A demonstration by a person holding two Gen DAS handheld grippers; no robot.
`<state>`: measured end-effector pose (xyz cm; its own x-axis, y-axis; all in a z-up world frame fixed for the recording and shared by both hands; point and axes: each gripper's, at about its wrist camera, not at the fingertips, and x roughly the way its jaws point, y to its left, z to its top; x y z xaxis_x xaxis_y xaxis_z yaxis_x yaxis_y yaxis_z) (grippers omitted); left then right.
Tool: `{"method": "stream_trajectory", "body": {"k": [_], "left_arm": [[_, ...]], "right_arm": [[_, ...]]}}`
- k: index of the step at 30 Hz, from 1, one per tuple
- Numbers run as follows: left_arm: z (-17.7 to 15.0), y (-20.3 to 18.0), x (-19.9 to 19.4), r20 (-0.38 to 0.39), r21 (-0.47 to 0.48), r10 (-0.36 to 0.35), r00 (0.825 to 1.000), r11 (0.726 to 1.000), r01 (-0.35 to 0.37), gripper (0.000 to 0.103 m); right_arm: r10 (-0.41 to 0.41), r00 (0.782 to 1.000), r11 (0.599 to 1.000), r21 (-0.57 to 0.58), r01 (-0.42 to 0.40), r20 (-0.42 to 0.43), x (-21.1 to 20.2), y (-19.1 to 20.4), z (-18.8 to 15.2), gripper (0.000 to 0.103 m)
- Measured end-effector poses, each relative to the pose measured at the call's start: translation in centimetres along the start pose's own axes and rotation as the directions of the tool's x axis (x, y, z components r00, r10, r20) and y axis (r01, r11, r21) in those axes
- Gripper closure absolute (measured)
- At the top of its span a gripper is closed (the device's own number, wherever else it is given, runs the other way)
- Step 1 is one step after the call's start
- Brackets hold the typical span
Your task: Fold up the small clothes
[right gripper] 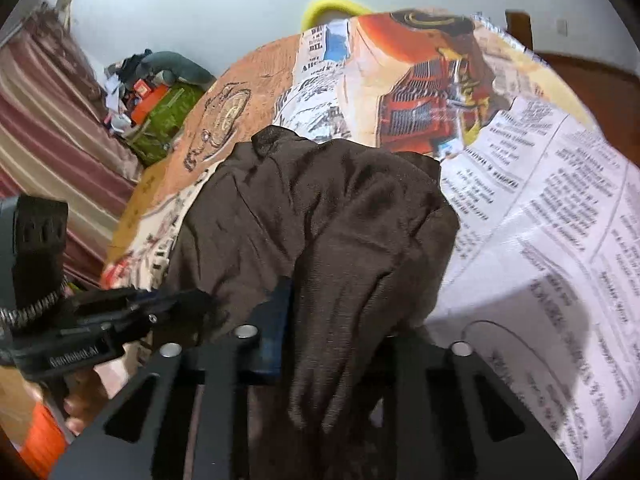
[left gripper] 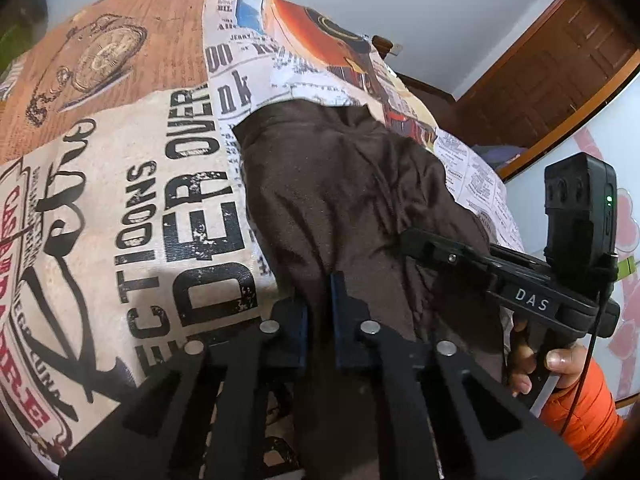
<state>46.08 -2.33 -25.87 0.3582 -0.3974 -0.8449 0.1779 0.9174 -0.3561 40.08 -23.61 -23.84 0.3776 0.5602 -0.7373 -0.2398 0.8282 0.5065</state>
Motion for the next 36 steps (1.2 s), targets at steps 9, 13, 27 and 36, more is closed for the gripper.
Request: {"method": "stream_trajectory", "body": {"k": [9, 13, 27, 36], "left_arm": [[-0.3, -0.3, -6.8, 0.15, 0.036, 0.064, 0.987, 0.997, -0.07, 0.096], [-0.9, 0.8, -11.7, 0.238, 0.024, 0.105, 0.966, 0.993, -0.114, 0.096], [-3.3, 13.8, -23.0, 0.321, -0.155, 0.291, 0.902, 0.955, -0.253, 0.096], [-5.2, 24.0, -17.7, 0.119, -0.258, 0.324, 0.939, 0.923, -0.286, 0.096]], "right_arm": [[0.003, 0.999, 0.989, -0.15, 0.004, 0.042, -2.9, 6.0, 0.7, 0.089], [0.044, 0.997, 0.978, -0.207, -0.029, 0.067, -3.6, 10.3, 1.5, 0.089], [0.208, 0.978, 0.912, -0.363, -0.191, 0.007, 3.5, 25.5, 1.8, 0.089], [0.149, 0.979, 0.933, -0.309, -0.187, -0.142, 13.8, 27.7, 0.4, 0.089]]}}
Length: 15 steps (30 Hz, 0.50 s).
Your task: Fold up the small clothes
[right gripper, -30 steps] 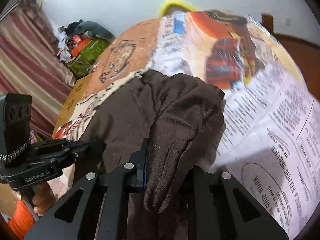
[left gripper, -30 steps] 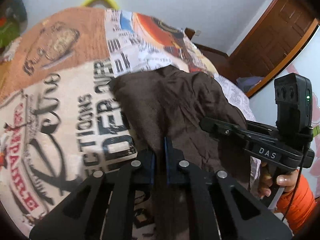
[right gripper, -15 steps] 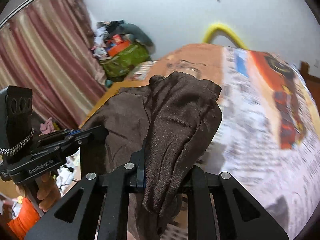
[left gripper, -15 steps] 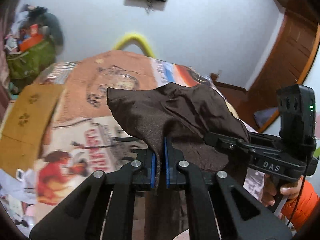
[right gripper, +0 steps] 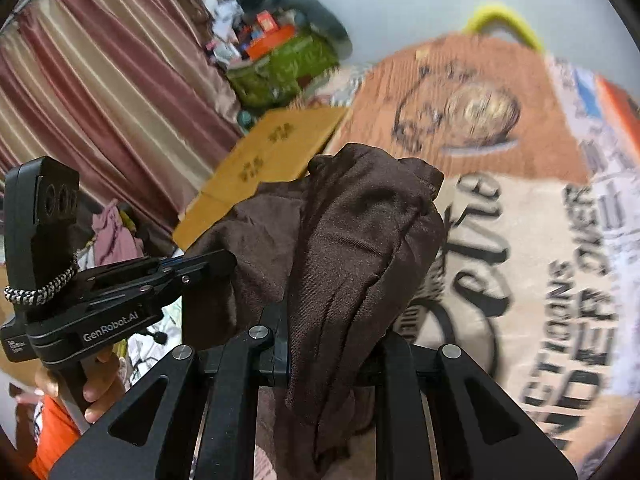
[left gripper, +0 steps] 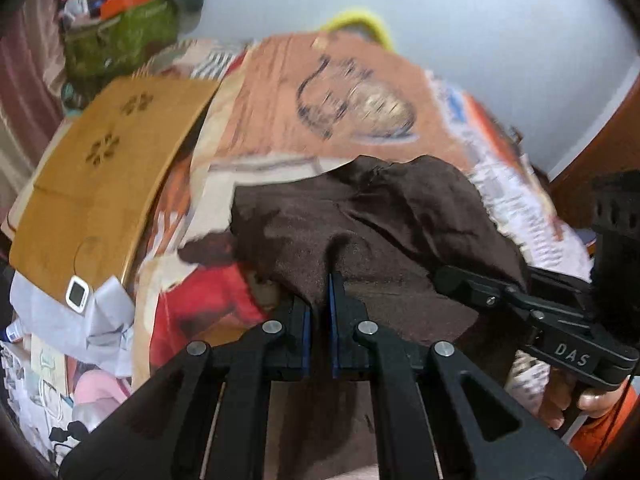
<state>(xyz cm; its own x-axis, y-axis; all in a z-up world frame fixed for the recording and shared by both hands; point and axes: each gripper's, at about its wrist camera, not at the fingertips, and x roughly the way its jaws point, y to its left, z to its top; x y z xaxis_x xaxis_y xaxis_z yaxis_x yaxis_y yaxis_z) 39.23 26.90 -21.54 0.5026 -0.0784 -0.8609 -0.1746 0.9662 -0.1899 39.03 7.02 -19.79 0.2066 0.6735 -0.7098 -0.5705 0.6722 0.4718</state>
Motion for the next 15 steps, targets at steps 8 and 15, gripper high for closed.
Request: {"method": "stream_trajectory", "body": {"k": [8, 15], "left_arm": [[-1.3, 2.2, 4.2, -0.071, -0.025, 0.0, 0.997, 1.0, -0.002, 0.092], [-2.9, 2.9, 3.5, -0.066, 0.0, 0.089, 0.994, 0.996, -0.089, 0.077]], "right_arm": [[-0.111, 0.991, 0.994, -0.011, 0.111, -0.074, 3.1, -1.0, -1.4, 0.08], [-0.199, 0.979, 0.976, -0.095, 0.195, -0.039, 0.5, 0.1, -1.6, 0.063]]}}
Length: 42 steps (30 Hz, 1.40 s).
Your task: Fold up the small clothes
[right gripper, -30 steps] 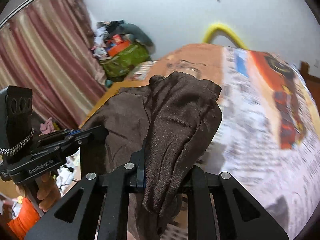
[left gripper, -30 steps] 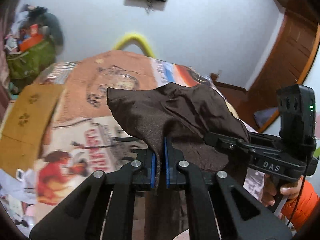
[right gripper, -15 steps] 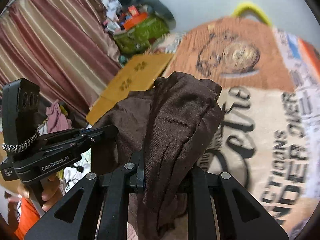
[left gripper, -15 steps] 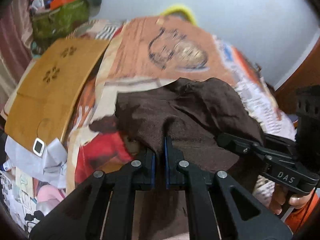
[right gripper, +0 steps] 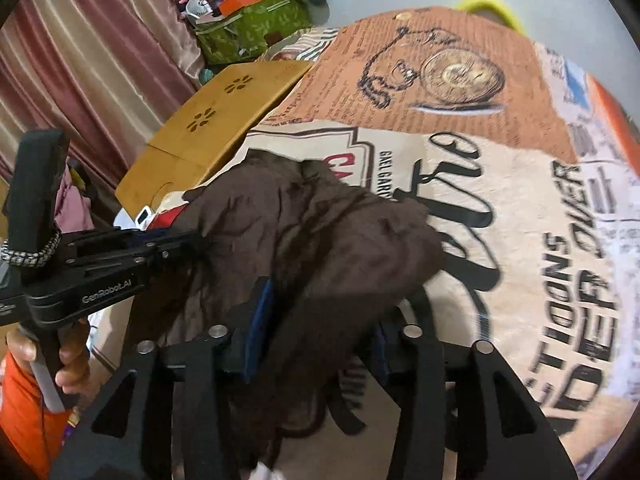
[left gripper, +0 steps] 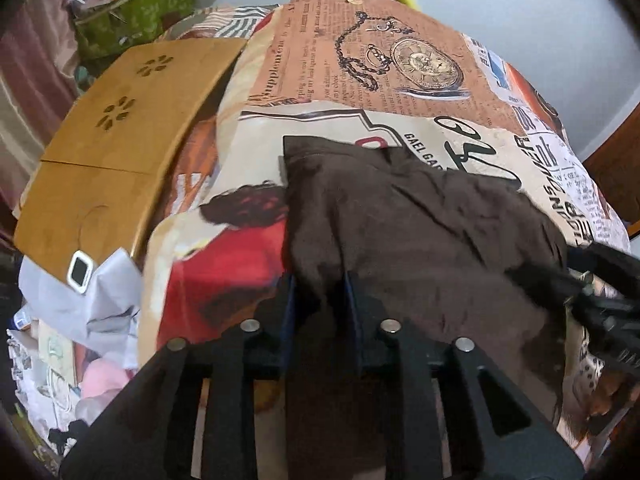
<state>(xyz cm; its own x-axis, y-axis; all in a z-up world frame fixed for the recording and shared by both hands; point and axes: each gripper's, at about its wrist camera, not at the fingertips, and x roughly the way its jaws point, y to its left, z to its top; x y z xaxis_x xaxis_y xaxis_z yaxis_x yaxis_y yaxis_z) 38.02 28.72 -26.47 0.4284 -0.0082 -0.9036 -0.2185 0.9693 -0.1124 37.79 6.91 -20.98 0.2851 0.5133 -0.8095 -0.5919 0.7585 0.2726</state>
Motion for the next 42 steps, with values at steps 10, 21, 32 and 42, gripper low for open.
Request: {"method": "stream_trajectory", "body": {"k": [10, 21, 32, 42], "left_arm": [[-5.6, -0.4, -3.2, 0.002, 0.017, -0.043, 0.999, 0.999, 0.043, 0.052], [-9.7, -1.7, -2.2, -0.023, 0.052, -0.01, 1.0, 0.999, 0.012, 0.035], [-12.3, -1.8, -4.6, -0.004, 0.075, 0.078, 0.997, 0.994, -0.077, 0.033], [-13.3, -1.9, -10.6, 0.131, 0.007, 0.125, 0.983, 0.992, -0.127, 0.033]], "right_arm": [[0.048, 0.998, 0.992, -0.12, -0.042, 0.046, -2.8, 3.9, -2.2, 0.052], [0.035, 0.997, 0.996, -0.08, -0.04, -0.071, -1.4, 0.7, -6.1, 0.047], [-0.085, 0.996, 0.981, -0.177, 0.078, -0.03, -4.0, 0.7, -8.3, 0.047], [0.047, 0.999, 0.98, -0.196, -0.043, 0.017, -4.4, 5.3, -6.7, 0.035]]}}
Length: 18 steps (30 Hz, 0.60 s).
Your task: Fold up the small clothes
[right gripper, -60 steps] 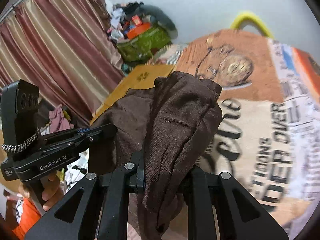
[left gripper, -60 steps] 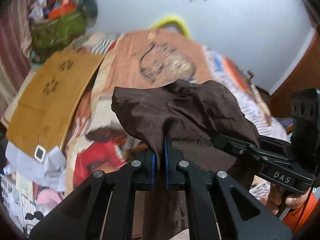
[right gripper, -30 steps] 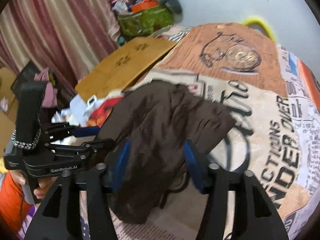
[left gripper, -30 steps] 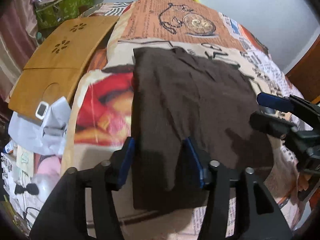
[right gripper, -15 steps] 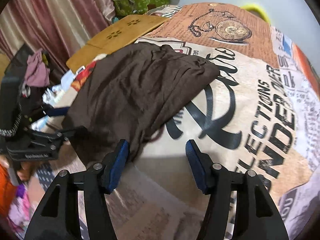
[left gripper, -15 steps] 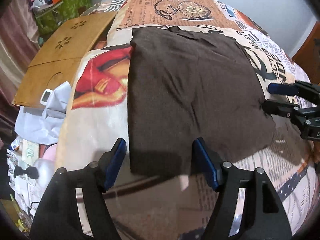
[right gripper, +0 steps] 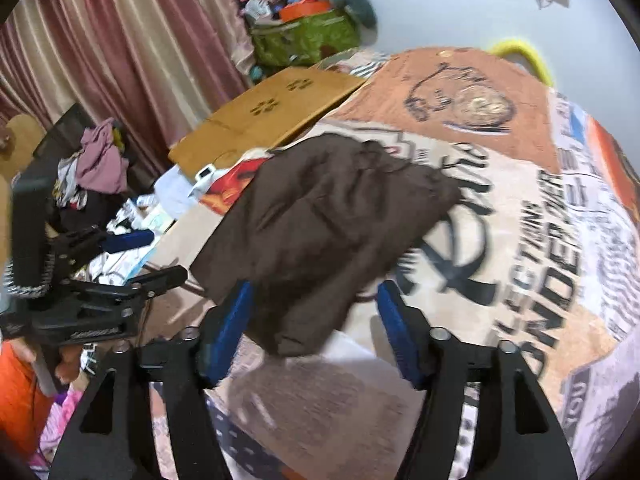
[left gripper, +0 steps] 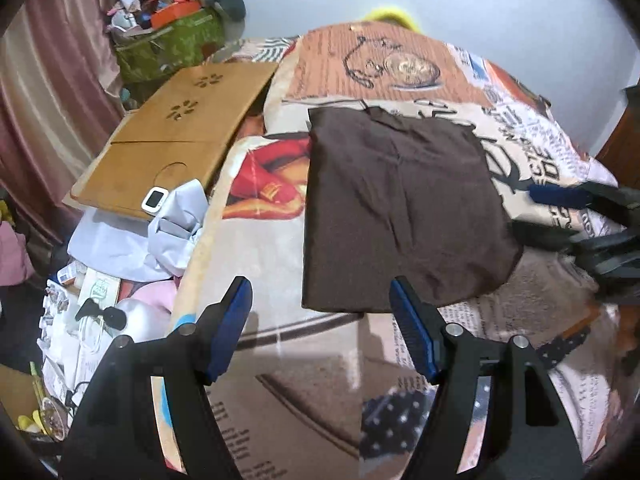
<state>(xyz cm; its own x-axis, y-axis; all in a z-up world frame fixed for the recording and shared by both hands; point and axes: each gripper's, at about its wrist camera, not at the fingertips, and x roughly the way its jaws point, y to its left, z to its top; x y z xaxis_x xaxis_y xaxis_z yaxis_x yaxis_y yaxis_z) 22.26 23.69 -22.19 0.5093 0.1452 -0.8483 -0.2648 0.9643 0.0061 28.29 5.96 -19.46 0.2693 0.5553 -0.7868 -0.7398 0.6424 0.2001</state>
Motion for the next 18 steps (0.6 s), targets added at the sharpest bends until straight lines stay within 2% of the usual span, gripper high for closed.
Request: {"method": "stream_trajectory", "body": {"k": [2, 4, 6, 10, 13, 18], "left_arm": [[-0.3, 0.1, -0.7, 0.007, -0.007, -0.005, 1.0, 1.0, 0.005, 0.033], [-0.8, 0.1, -1.4, 0.016, -0.008, -0.008, 1.0, 1.0, 0.008, 0.033], [-1.0, 0.1, -1.7, 0.022, -0.008, -0.007, 1.0, 1.0, 0.007, 0.033], [-1.1, 0.0, -2.5, 0.04, -0.03, -0.009, 0.999, 0.999, 0.01, 0.033], [-1.1, -0.4, -3.7, 0.077, -0.055, -0.032, 0.997, 0.998, 0.037, 0.033], [-0.2, -1.2, -7.2, 0.159, -0.06, -0.037, 0.987, 0.997, 0.047, 0.033]], "right_arm": [[-0.049, 0.997, 0.999, -0.025, 0.047, -0.053, 2.1, 0.2, -0.8, 0.035], [-0.049, 0.991, 0.999, -0.011, 0.048, -0.125, 3.7, -0.3, -1.9, 0.035], [-0.019, 0.992, 0.999, 0.026, 0.022, -0.127, 3.5, -1.2, -2.4, 0.035], [-0.016, 0.992, 0.997, 0.078, 0.026, -0.129, 2.0, -2.6, -2.8, 0.035], [-0.038, 0.994, 0.996, 0.081, 0.046, -0.102, 0.0, -2.9, -3.6, 0.035], [-0.029, 0.999, 0.991, 0.133, 0.023, 0.043, -5.9, -3.3, -3.7, 0.035]]}}
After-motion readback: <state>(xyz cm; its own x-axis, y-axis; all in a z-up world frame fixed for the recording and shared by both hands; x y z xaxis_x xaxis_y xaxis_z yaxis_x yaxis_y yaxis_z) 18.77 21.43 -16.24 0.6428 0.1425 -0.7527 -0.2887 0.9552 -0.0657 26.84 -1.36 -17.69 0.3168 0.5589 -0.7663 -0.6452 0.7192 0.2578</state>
